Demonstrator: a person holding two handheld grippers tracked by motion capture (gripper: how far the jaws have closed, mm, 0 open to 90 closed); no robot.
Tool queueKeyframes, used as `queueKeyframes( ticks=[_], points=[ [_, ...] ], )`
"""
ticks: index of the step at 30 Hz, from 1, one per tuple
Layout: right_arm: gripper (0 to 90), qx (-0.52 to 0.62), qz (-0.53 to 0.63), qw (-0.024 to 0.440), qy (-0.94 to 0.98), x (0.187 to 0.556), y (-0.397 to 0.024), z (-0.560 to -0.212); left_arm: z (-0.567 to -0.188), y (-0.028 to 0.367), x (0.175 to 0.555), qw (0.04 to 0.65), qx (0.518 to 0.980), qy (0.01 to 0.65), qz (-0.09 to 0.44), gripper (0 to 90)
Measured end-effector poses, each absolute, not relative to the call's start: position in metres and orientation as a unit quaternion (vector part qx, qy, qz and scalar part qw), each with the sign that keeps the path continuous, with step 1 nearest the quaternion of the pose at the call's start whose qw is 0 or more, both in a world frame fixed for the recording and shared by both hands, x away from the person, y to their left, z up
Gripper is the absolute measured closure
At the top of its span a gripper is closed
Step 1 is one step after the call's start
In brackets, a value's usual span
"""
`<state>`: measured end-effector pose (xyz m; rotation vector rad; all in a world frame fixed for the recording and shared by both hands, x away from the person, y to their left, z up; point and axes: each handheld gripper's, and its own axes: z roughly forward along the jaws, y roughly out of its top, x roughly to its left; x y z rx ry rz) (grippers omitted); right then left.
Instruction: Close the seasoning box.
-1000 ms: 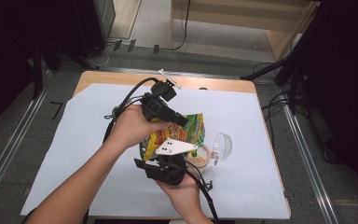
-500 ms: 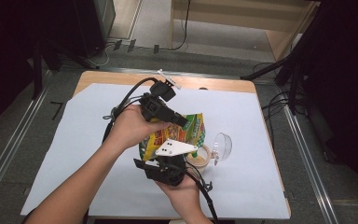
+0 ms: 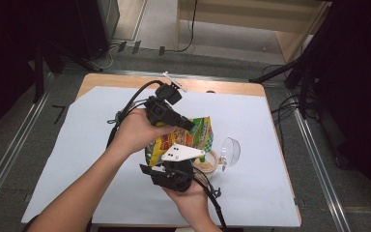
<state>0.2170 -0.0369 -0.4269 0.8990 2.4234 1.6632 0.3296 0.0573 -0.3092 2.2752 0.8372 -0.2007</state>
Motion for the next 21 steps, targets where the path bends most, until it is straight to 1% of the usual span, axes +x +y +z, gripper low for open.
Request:
queueKeyframes(
  ticks=[21],
  points=[
    [67.7, 0.292, 0.538, 0.031, 0.790, 0.2168, -0.0386, -0.4238, -0.3097, 0.0555, 0.3323, 0.348, 0.877, 0.322, -0.079, 84.8]
  ],
)
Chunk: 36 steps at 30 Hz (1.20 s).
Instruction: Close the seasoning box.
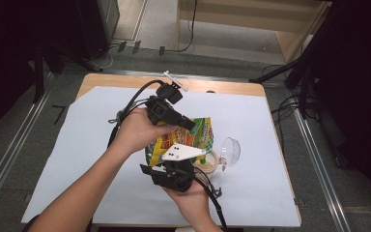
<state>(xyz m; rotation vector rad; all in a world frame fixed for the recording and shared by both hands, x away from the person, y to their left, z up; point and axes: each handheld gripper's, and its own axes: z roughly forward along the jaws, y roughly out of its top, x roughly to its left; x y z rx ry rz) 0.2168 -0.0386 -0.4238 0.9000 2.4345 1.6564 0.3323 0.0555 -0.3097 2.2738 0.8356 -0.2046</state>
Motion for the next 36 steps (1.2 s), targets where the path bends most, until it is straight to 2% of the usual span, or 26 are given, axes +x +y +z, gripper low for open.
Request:
queueKeyframes(
  ticks=[17, 36],
  points=[
    [67.6, 0.292, 0.542, 0.029, 0.788, 0.215, -0.039, -0.419, -0.308, 0.056, 0.332, 0.350, 0.876, 0.322, -0.079, 84.2],
    [61.3, 0.261, 0.531, 0.045, 0.805, 0.208, -0.030, -0.438, -0.319, 0.076, 0.318, 0.370, 0.870, 0.313, -0.087, 84.6]
  ],
)
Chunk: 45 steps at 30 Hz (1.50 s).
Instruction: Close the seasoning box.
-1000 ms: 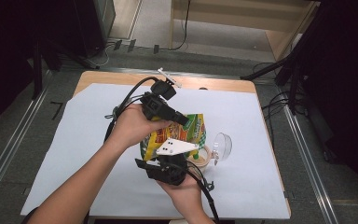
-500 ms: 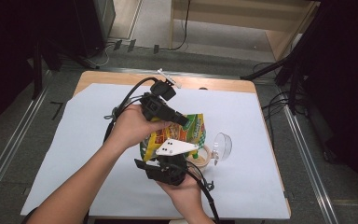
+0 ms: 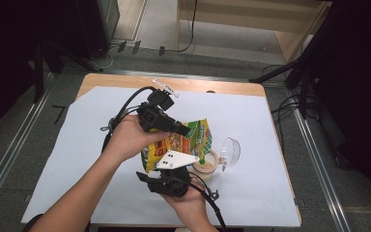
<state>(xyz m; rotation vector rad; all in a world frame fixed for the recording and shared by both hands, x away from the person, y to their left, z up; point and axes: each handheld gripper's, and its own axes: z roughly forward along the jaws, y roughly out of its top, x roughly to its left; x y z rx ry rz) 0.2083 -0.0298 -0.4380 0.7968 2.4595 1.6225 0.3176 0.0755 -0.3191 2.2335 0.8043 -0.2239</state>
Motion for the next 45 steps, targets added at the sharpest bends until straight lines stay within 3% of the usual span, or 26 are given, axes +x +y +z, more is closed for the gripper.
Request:
queueKeyframes(
  ticks=[15, 31, 45],
  points=[
    [59.1, 0.245, 0.520, 0.049, 0.817, 0.206, -0.027, -0.450, -0.331, 0.086, 0.313, 0.378, 0.863, 0.320, -0.102, 84.8],
    [59.9, 0.219, 0.500, 0.055, 0.836, 0.208, -0.031, -0.465, -0.343, 0.078, 0.310, 0.367, 0.879, 0.287, -0.100, 83.4],
    [55.9, 0.206, 0.488, 0.055, 0.846, 0.204, -0.026, -0.472, -0.344, 0.098, 0.301, 0.368, 0.886, 0.266, -0.095, 89.6]
  ],
)
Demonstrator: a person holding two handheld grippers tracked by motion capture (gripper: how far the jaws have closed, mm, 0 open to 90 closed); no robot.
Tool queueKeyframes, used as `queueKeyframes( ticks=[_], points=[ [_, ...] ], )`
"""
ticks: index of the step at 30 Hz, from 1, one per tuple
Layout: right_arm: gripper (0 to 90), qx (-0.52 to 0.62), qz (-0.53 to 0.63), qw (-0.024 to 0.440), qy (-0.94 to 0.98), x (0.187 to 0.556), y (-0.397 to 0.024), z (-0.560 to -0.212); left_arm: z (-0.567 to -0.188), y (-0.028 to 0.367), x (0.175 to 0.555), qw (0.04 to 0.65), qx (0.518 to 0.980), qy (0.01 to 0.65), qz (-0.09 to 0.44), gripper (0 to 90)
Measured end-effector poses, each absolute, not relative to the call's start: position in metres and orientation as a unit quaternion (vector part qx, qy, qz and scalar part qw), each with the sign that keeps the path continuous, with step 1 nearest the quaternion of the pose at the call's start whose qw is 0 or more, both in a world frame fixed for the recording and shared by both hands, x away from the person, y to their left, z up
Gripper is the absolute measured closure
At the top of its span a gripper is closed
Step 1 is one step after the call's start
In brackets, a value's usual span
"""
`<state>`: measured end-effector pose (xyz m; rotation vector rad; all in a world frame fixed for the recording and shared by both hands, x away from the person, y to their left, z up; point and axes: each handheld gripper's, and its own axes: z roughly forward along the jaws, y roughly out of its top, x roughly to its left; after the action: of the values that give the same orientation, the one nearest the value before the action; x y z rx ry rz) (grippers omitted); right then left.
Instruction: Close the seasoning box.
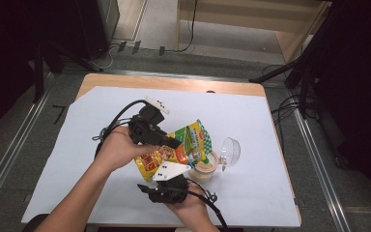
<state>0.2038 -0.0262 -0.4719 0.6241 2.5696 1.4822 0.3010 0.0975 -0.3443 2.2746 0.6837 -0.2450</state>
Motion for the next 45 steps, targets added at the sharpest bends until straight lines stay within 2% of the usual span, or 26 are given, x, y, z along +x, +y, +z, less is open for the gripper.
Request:
queueKeyframes(
  ticks=[9, 22, 31, 45],
  points=[
    [50.4, 0.215, 0.484, 0.068, 0.846, 0.205, -0.031, -0.475, -0.350, 0.115, 0.303, 0.377, 0.880, 0.270, -0.105, 89.7],
    [52.1, 0.233, 0.468, 0.061, 0.850, 0.211, -0.038, -0.481, -0.359, 0.114, 0.305, 0.381, 0.879, 0.263, -0.111, 85.8],
    [53.1, 0.240, 0.454, 0.059, 0.856, 0.213, -0.039, -0.488, -0.365, 0.108, 0.304, 0.381, 0.883, 0.255, -0.101, 88.7],
    [51.7, 0.245, 0.472, 0.058, 0.845, 0.210, -0.047, -0.478, -0.360, 0.137, 0.312, 0.419, 0.863, 0.254, -0.125, 90.0]
  ],
)
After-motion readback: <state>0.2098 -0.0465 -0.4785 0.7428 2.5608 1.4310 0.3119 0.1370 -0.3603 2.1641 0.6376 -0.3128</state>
